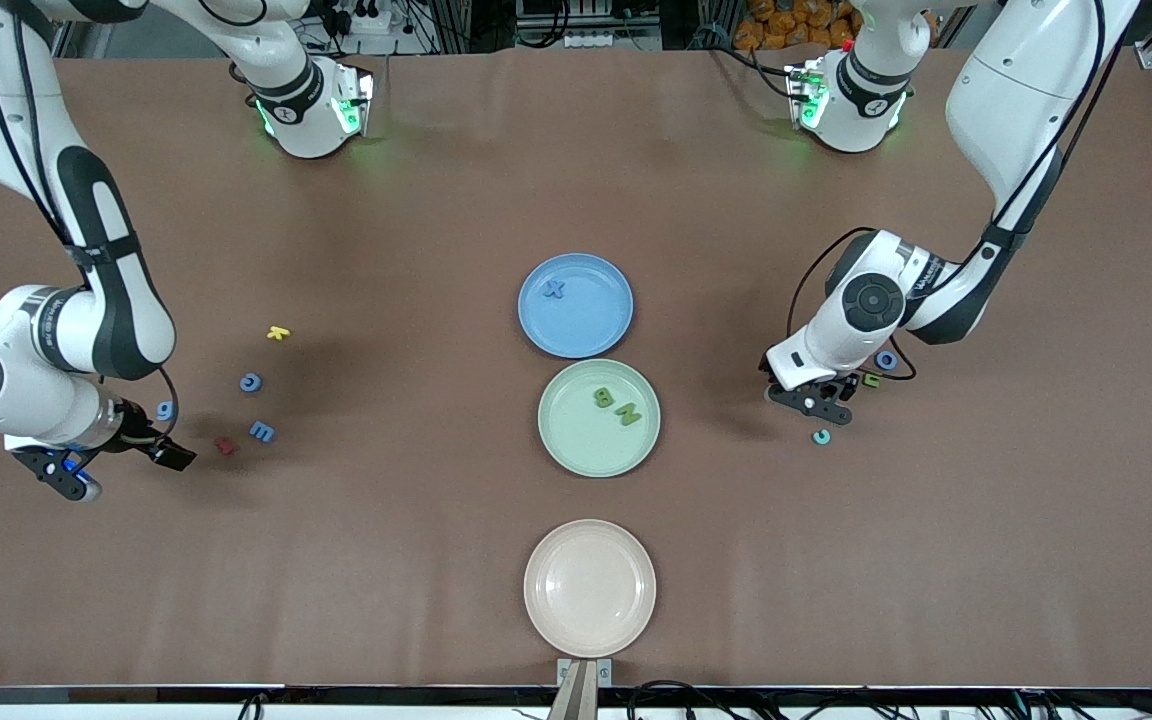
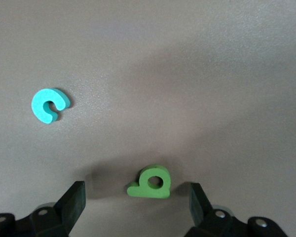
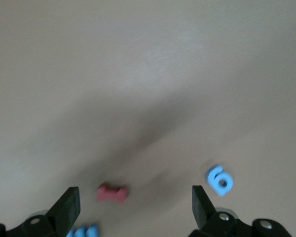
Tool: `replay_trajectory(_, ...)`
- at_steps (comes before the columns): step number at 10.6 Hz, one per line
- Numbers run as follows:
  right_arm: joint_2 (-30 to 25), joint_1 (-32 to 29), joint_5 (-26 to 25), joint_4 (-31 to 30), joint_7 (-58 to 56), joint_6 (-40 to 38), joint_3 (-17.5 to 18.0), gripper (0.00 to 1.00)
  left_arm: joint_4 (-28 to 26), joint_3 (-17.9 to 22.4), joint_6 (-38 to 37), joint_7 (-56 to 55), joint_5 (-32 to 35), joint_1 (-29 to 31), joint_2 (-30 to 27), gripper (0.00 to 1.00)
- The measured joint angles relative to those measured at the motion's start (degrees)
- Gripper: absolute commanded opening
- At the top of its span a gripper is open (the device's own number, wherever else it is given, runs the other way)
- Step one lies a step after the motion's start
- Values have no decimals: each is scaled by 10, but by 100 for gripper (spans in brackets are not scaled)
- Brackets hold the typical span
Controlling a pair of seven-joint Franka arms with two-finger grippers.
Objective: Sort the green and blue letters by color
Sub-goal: 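Grasp the green 9 with the left gripper while the right reaches blue 6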
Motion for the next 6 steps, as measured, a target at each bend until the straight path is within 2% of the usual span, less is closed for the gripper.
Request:
replay_trajectory(3,24,-40,-5,2,-14,32,0,100,0,0,0,0,0,3,0,52)
replay_trajectory(5,25,-54,-6,3,-14,34,0,100,1,-3,3,0,0,6,-1,38)
replay_trajectory(6,25,-57,-8,1,-32,32,0,100,1,-3,3,0,0,7,-1,34)
